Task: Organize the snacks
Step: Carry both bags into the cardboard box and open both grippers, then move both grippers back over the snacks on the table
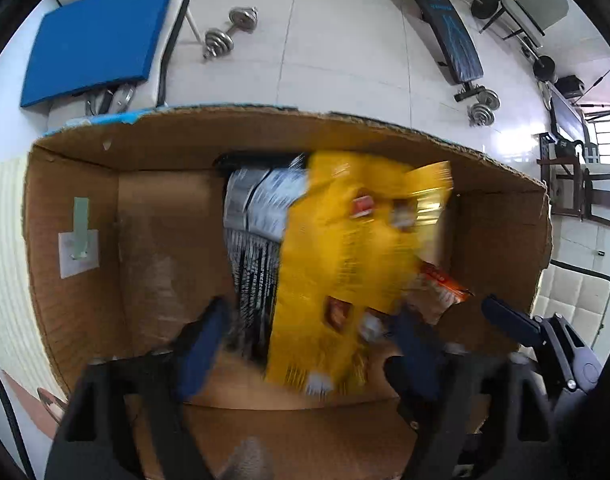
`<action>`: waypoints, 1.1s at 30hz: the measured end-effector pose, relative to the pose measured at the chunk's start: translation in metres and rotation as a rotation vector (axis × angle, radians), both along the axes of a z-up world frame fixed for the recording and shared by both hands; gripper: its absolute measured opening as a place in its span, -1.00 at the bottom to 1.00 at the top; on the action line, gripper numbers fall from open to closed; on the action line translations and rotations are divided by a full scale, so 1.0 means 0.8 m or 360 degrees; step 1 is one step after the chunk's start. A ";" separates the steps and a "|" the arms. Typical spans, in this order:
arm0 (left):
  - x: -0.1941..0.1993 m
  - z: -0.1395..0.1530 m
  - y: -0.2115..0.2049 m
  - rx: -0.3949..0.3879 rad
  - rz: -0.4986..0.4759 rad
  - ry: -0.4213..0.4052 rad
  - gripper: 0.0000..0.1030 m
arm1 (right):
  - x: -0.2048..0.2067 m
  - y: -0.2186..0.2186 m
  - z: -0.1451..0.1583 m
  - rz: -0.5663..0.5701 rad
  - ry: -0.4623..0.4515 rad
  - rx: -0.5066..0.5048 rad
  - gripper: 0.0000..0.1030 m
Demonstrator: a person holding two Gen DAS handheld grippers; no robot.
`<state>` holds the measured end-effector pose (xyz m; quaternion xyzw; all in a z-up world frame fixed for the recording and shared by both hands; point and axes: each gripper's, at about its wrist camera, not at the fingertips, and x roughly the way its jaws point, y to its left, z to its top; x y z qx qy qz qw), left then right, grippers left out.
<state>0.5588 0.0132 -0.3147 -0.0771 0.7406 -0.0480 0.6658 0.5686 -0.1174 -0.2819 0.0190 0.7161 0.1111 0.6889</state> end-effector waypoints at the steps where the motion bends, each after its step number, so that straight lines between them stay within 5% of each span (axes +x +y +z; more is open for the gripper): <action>1: -0.002 0.003 0.000 0.0012 0.0004 -0.0015 0.77 | -0.002 -0.002 0.001 -0.0012 0.0005 -0.0010 0.85; 13: -0.043 0.057 0.021 0.0018 0.0036 -0.0199 0.78 | -0.030 -0.004 0.023 -0.0099 -0.0073 -0.0002 0.92; 23: -0.153 0.137 0.043 0.0162 -0.0021 -0.0529 0.78 | -0.143 -0.003 0.095 -0.0182 -0.0264 0.0083 0.92; 28: -0.227 0.137 0.063 0.0196 0.0040 -0.0531 0.78 | -0.221 0.007 0.095 -0.0256 -0.0182 0.0130 0.92; 33: -0.316 0.097 0.098 0.0244 0.0084 -0.0411 0.78 | -0.303 0.031 0.040 -0.0295 0.0103 0.0231 0.92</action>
